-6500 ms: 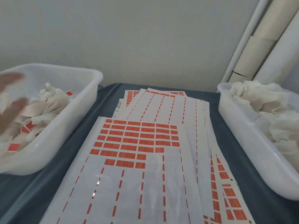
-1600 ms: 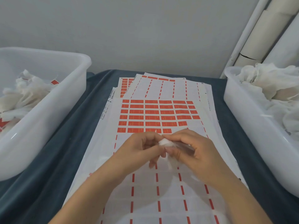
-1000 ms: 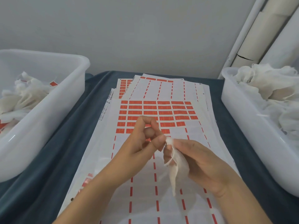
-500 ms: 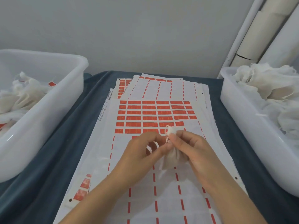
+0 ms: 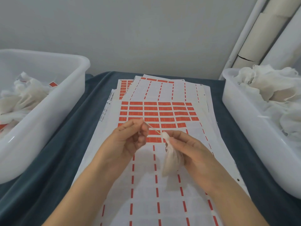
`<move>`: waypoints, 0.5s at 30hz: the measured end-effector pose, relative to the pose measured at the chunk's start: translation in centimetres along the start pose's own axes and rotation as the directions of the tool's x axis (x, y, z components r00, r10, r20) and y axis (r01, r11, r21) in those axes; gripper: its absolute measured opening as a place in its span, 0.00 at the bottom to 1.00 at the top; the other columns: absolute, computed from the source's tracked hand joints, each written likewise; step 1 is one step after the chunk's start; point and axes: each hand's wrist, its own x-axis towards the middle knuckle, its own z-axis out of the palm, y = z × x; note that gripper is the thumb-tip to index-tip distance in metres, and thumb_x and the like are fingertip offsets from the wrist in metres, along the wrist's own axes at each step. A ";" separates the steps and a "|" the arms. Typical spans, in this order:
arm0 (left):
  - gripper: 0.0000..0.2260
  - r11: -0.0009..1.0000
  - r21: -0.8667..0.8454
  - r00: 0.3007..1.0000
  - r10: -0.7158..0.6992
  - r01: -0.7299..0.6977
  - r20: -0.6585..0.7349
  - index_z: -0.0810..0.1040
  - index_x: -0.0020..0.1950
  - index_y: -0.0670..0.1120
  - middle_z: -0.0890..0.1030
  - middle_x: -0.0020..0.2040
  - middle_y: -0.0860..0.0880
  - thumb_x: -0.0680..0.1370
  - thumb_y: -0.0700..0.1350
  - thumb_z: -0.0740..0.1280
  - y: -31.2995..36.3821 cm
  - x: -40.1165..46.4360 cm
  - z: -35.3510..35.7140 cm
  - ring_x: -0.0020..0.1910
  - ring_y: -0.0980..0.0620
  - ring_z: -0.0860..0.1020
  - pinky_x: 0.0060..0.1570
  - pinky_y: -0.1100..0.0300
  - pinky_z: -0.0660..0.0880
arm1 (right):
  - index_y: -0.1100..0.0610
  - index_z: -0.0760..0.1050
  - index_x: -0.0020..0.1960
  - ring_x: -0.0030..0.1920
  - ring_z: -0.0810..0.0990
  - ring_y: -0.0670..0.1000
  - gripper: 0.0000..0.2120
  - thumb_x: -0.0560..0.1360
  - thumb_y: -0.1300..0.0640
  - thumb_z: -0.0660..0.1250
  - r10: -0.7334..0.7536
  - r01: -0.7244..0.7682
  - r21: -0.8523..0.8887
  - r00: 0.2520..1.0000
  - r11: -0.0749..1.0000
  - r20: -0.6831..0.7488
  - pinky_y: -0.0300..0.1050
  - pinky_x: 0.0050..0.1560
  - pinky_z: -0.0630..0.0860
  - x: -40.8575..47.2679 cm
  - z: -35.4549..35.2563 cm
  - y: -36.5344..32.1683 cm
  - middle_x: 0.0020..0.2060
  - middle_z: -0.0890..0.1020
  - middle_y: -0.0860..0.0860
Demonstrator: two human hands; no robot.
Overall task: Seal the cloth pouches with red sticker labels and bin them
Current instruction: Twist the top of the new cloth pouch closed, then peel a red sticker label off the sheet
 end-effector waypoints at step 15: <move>0.12 0.979 -0.138 0.988 0.141 -0.149 -0.064 0.84 0.48 0.52 0.77 0.31 0.52 0.69 0.53 0.67 0.4 -0.9 1.1 0.30 0.56 0.76 0.40 0.61 0.78 | 0.38 0.74 0.49 0.48 0.74 0.29 0.10 0.69 0.41 0.60 -0.179 0.065 -0.508 0.967 0.859 -0.179 0.20 0.42 0.70 0.6 -0.8 0.2 0.47 0.76 0.27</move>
